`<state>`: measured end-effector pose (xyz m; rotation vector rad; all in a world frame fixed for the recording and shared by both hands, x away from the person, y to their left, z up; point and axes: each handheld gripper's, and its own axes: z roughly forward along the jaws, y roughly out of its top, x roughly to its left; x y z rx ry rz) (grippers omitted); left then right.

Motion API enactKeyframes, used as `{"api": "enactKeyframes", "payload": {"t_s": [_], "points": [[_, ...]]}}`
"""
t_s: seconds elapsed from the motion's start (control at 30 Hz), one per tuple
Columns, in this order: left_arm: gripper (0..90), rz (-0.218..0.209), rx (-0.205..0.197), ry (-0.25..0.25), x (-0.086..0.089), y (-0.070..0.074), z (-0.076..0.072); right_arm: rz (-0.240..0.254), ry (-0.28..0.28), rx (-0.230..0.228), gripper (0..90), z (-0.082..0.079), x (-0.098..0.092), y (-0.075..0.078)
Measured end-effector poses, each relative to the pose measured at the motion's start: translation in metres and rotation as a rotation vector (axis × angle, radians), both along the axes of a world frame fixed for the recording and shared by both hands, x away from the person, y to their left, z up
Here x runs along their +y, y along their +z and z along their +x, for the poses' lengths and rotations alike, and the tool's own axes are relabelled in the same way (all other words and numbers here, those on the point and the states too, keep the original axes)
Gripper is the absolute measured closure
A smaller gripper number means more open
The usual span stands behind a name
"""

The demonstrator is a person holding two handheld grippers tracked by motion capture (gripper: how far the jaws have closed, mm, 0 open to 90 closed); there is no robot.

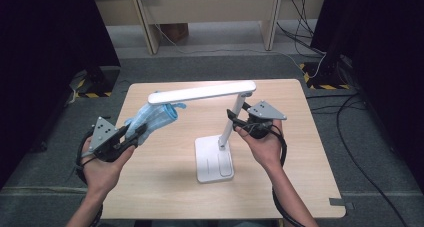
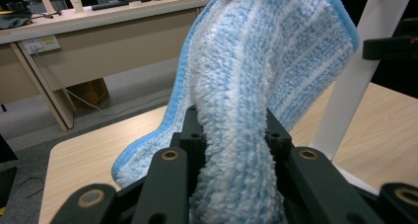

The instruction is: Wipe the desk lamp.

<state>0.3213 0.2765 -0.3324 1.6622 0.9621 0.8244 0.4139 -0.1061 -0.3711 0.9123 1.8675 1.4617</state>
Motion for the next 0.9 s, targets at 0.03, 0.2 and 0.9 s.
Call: {"api": "enactKeyframes", "payload": {"t_s": [0.03, 0.2, 0.9], "points": [[70.4, -0.002, 0.001, 0.001, 0.0, 0.0, -0.001, -0.003, -0.001, -0.011, 44.7, -0.001, -0.002, 0.002], [70.4, -0.014, 0.003, 0.007, 0.001, -0.001, -0.005, 0.022, -0.019, -0.069, 46.1, -0.003, -0.009, 0.015], [70.3, -0.034, -0.004, 0.003, -0.004, 0.004, -0.007, -0.206, 0.116, 0.376, 57.9, -0.007, 0.023, -0.118]]}}
